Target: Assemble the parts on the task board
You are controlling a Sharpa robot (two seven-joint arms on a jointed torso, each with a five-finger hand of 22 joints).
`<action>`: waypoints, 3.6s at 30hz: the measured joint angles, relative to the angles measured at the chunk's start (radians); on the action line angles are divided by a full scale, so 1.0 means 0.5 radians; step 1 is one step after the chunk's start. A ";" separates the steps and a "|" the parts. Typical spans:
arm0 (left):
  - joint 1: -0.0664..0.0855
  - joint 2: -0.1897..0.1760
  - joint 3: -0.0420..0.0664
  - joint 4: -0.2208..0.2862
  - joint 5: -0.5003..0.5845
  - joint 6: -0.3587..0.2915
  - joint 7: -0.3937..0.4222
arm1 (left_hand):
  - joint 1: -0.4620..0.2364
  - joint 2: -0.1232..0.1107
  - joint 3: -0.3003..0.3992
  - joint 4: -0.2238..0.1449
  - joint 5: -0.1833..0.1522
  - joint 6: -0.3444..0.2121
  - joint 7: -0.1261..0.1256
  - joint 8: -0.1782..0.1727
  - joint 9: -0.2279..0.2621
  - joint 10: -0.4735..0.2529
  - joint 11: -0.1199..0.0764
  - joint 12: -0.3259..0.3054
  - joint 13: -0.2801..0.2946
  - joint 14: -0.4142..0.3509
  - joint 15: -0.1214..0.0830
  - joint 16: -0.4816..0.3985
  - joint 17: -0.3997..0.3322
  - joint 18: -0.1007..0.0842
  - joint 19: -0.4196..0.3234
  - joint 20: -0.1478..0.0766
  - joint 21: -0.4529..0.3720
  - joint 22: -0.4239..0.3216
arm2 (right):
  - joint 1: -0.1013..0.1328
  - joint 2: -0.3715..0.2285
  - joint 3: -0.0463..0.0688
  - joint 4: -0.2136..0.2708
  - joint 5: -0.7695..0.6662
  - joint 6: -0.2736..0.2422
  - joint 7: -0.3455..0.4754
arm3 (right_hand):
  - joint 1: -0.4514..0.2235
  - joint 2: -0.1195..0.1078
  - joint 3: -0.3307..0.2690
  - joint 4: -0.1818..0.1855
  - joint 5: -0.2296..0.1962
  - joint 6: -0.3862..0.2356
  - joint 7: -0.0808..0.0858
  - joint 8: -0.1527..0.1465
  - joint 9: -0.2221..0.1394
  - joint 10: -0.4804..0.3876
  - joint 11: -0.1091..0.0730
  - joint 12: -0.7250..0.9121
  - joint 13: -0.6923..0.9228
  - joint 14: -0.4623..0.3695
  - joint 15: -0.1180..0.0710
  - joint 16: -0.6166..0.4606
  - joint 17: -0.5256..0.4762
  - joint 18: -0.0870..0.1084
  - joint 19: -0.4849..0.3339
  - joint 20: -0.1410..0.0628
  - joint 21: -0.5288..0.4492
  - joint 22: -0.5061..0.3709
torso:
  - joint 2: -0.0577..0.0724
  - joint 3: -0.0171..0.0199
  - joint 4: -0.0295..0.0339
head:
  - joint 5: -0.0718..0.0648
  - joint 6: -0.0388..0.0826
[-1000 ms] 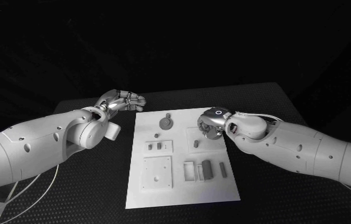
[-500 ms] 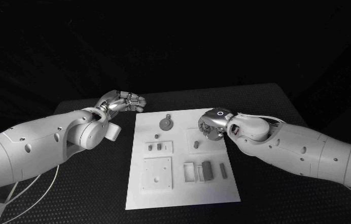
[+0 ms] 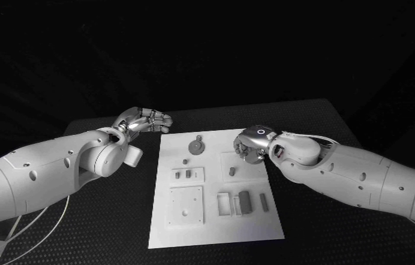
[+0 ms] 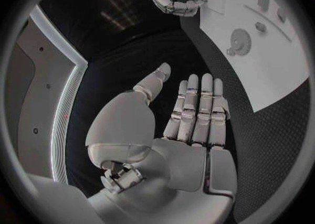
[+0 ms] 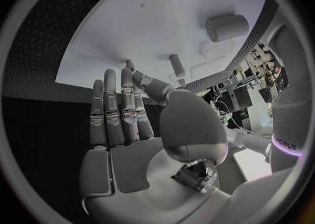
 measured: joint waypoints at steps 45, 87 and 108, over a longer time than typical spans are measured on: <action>0.000 -0.003 0.000 -0.002 0.001 0.008 -0.010 | 0.000 0.000 0.000 0.000 0.000 -0.007 0.007 0.000 -0.003 0.000 0.000 0.000 -0.003 0.000 0.000 -0.015 0.005 0.000 0.000 0.000 0.000 -0.010 | -0.020 0.033 -0.021 -0.084 0.124 -0.041 0.030 | -0.014 -0.188 -0.131 0.007 0.000 -0.113 0.049 -0.108 -0.079 -0.249 0.146 -0.247 -0.109 -0.222 0.104 -0.186 0.010 -0.030 -0.147 -0.006 -0.045 0.210 | 0.001 0.0000 0.003 | -0.005 -0.012; 0.000 -0.008 0.000 -0.005 0.001 0.013 -0.016 | 0.000 0.000 0.000 0.000 0.000 -0.012 0.002 0.000 -0.005 0.000 0.000 0.000 -0.006 -0.005 0.005 -0.023 0.012 0.000 -0.007 0.007 0.000 -0.019 | -0.025 0.050 -0.042 -0.108 -0.004 -0.067 -0.024 | 0.043 -0.190 -0.164 -0.004 0.000 -0.052 0.042 -0.109 -0.102 -0.136 0.107 -0.234 -0.075 -0.108 0.065 -0.161 0.096 0.030 -0.004 0.004 -0.059 0.210 | 0.000 0.0008 0.002 | 0.001 -0.037; 0.000 -0.008 0.000 -0.005 0.001 0.013 -0.016 | 0.000 0.000 0.000 0.000 0.000 -0.012 0.002 0.000 -0.005 0.000 0.000 0.000 -0.008 -0.007 0.007 -0.023 0.015 0.000 -0.007 0.007 0.000 -0.023 | -0.033 0.072 -0.041 -0.128 -0.034 -0.089 -0.041 | 0.023 -0.101 -0.164 -0.004 -0.001 0.053 -0.006 -0.063 -0.080 -0.016 0.046 -0.209 -0.030 -0.005 0.005 -0.128 0.170 0.063 0.100 0.000 -0.047 0.240 | 0.000 -0.0006 0.002 | -0.004 -0.041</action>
